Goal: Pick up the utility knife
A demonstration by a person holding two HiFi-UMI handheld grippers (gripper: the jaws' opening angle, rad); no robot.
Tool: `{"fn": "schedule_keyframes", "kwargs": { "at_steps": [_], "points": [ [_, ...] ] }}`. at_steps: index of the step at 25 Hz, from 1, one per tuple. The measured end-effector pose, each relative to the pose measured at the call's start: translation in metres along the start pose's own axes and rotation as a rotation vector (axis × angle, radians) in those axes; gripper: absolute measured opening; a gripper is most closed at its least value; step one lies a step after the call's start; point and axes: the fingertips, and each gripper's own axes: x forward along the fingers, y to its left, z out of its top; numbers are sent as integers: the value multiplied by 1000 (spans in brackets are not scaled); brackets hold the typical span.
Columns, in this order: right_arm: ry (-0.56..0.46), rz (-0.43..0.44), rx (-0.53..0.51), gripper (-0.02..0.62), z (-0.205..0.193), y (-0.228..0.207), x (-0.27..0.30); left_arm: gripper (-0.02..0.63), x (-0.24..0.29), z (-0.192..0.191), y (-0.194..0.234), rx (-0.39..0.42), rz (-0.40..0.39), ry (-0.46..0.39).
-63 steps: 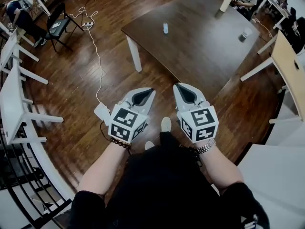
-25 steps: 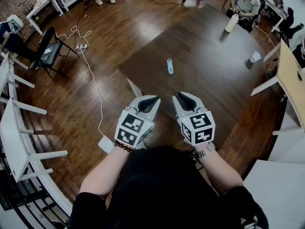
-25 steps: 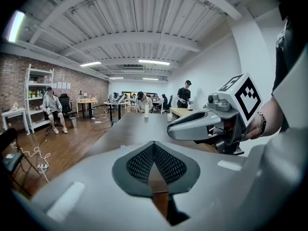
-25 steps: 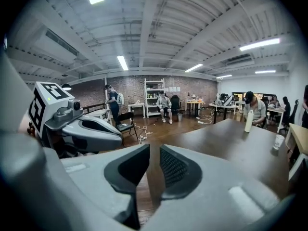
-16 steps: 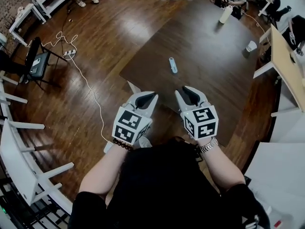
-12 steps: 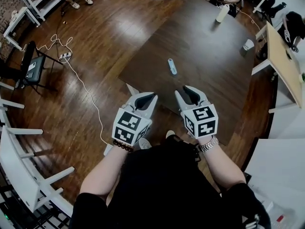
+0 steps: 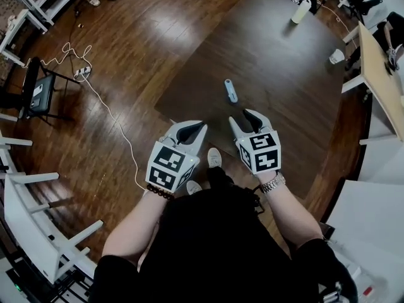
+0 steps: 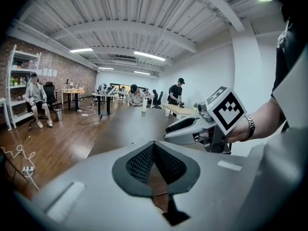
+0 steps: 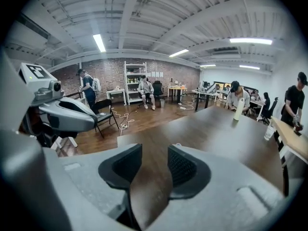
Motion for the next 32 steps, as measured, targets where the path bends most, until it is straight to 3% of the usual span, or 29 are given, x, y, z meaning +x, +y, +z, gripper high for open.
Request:
{"fn": "schedule_keyframes", "kwargs": {
  "at_steps": [15,22,32],
  "points": [
    [135,57,56,164,-32,-69,123,17,101,-19,48,-49,2,200],
    [203,75,43,170,-52,-76,169,17,116,-30,72,-98,41,241],
    [239,35,42,167,-69,-79,194,17,118,-42,84,-127,60,270]
  ]
}}
